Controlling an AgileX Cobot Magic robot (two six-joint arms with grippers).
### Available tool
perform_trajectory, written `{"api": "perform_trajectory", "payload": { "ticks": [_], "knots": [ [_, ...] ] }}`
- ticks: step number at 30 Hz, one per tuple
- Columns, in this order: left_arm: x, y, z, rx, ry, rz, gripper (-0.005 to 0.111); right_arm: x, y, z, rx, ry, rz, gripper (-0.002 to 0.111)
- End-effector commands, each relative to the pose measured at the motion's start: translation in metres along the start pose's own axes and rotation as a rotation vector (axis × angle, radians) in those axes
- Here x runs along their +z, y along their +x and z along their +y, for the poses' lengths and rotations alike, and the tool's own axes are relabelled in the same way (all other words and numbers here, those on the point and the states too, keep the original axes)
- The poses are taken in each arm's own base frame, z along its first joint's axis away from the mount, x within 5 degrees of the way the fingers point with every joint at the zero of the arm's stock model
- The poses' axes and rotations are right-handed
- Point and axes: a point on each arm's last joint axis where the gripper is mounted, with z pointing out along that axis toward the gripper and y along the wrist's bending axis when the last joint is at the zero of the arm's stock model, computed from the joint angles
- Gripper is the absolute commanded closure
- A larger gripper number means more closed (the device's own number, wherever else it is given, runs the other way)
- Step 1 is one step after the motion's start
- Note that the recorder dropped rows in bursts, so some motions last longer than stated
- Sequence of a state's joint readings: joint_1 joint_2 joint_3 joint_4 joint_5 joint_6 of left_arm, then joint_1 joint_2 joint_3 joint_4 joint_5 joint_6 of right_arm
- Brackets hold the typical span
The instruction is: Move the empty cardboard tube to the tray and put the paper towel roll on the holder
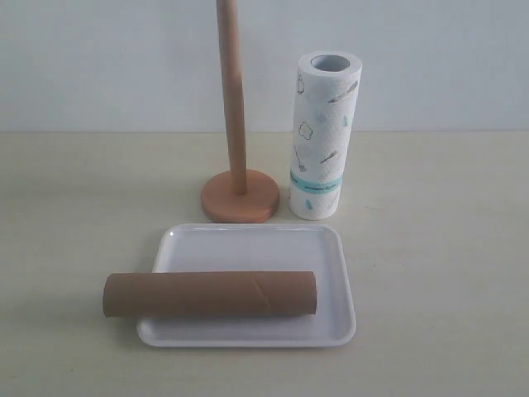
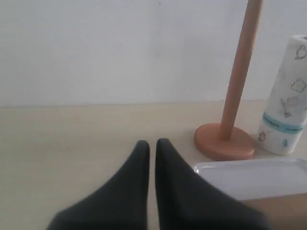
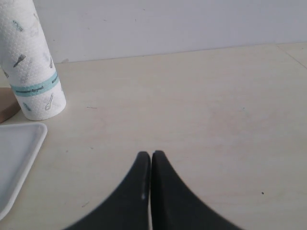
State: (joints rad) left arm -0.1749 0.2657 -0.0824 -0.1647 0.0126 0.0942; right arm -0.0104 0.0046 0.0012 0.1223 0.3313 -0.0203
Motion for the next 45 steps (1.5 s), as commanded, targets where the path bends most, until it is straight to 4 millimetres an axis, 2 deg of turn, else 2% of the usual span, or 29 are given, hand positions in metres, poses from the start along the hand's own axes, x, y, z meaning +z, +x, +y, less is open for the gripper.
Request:
{"api": "perform_trajectory", "payload": {
  "ticks": [1,6,11,14,21,27,37,45],
  "knots": [
    [-0.001,0.021,0.003,-0.025,-0.014,-0.003,0.103,0.0,-0.001,0.0,-0.001,0.007,-0.012,0.108],
    [-0.021,0.026,0.0,0.052,0.024,-0.034,0.103,0.0,-0.001,0.0,-0.001,0.007,-0.012,0.108],
    [-0.021,0.038,-0.001,0.088,0.033,0.099,0.103,0.0,-0.001,0.0,-0.001,0.007,-0.015,0.108],
    [-0.021,0.038,-0.001,0.079,0.034,0.099,0.103,0.0,-0.001,0.0,-0.001,0.007,-0.015,0.108],
    [-0.021,0.038,-0.001,-0.153,0.025,0.101,0.103,0.0,-0.001,0.0,-0.001,0.007,-0.015,0.108],
    [-0.021,0.038,0.0,0.033,0.025,0.095,0.103,0.0,-0.001,0.0,-0.001,0.007,-0.015,0.108],
    [-0.021,0.038,-0.001,0.008,0.03,0.095,0.103,0.0,-0.001,0.0,-0.001,0.007,-0.015,0.108],
    [-0.021,0.038,0.003,-0.007,-0.04,0.094,0.103,0.0,-0.001,0.0,-0.001,0.007,-0.015,0.108]
  ]
}}
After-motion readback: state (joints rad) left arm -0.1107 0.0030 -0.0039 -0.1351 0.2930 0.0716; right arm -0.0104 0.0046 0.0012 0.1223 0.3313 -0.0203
